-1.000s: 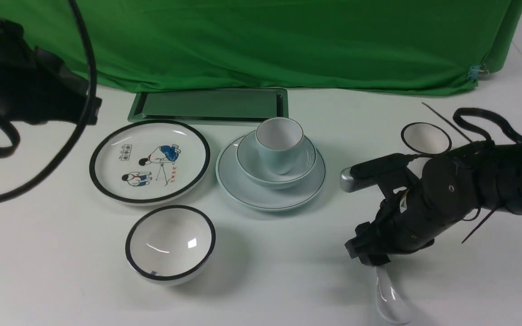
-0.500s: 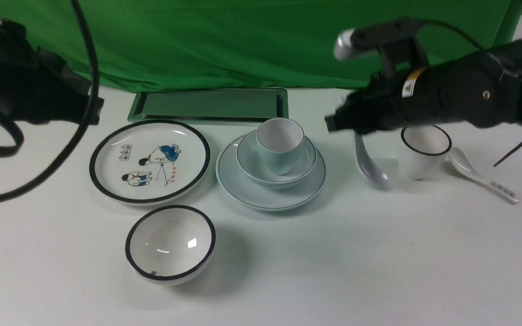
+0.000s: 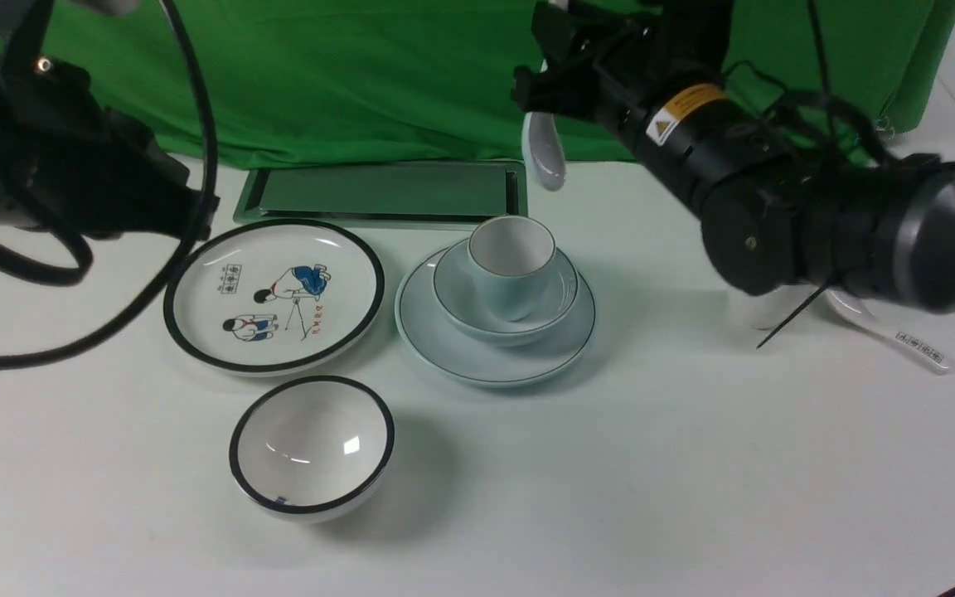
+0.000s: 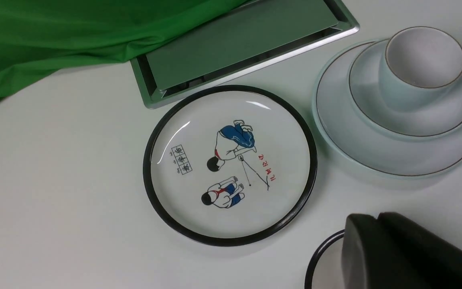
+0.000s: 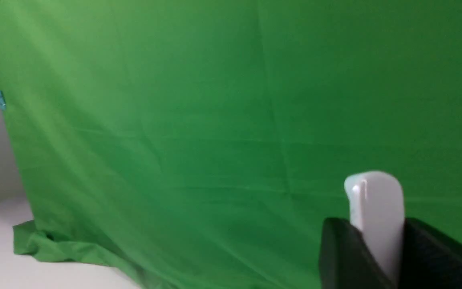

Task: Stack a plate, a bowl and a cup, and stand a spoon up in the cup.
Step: Use the right arm to put the blue soup spoon into the blue teacup in the middle

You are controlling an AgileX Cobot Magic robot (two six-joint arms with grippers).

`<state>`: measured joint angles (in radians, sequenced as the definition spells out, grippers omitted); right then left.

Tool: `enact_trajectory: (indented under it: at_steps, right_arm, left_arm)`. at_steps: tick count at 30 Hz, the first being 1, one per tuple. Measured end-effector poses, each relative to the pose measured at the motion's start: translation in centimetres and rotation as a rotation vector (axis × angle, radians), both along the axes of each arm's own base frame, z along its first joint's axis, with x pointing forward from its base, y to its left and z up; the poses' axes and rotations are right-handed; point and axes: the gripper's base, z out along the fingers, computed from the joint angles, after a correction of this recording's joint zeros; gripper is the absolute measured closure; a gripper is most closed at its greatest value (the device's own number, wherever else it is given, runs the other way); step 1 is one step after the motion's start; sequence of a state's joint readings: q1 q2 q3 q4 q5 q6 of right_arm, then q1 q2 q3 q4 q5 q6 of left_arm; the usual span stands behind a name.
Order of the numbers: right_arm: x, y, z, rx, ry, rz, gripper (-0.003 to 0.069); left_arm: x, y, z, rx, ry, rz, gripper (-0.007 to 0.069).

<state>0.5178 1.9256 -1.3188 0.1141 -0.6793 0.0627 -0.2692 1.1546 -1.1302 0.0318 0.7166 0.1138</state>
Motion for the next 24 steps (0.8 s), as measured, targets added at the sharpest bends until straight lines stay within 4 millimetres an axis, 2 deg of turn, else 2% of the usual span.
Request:
enact_trajectory:
  at_steps: [1,4,6,9,12,17,19,20,21,24]
  right_arm:
    - [0.3,0.7,-1.5,0.005,-0.008,0.009,0.0479]
    - [0.6,1.7,-4.0,-0.014,-0.001,0.029,0.0479]
    - [0.7,1.9,-4.7,-0.023,0.007,0.032,0.0479]
    - [1.0,2.1,-6.8,-0.047,0.045,0.034,0.0479]
    - [1.1,2.2,-7.7,-0.056,0.062,0.034,0.0479]
    - [1.2,2.2,-7.9,-0.058,0.059,0.034,0.0449]
    - [1.2,2.2,-7.9,-0.058,0.056,0.034,0.0366]
    - [1.2,2.2,-7.9,-0.058,0.056,0.034,0.0360]
    - [1.1,2.2,-7.7,-0.062,0.060,0.034,0.0314]
    - [0.7,2.0,-6.0,-0.087,0.103,0.037,0.0293]
  left_arm:
    - [0.2,-0.1,-0.2,0.006,0.006,-0.004,0.0656]
    - [0.7,-0.2,-0.6,0.018,0.021,-0.009,0.0656]
    - [0.8,-0.2,-0.8,0.023,0.024,-0.012,0.0656]
    - [1.0,-0.3,-1.2,0.040,0.030,-0.024,0.0656]
    - [1.2,-0.3,-1.4,0.046,0.035,-0.027,0.0656]
    - [1.3,-0.3,-1.5,0.045,0.035,-0.028,0.0656]
    - [1.3,-0.4,-1.5,0.046,0.035,-0.028,0.0656]
    - [1.3,-0.4,-1.5,0.046,0.035,-0.028,0.0656]
    - [1.3,-0.3,-1.5,0.046,0.038,-0.028,0.0656]
    - [0.7,-0.2,-1.3,0.035,0.056,-0.014,0.0656]
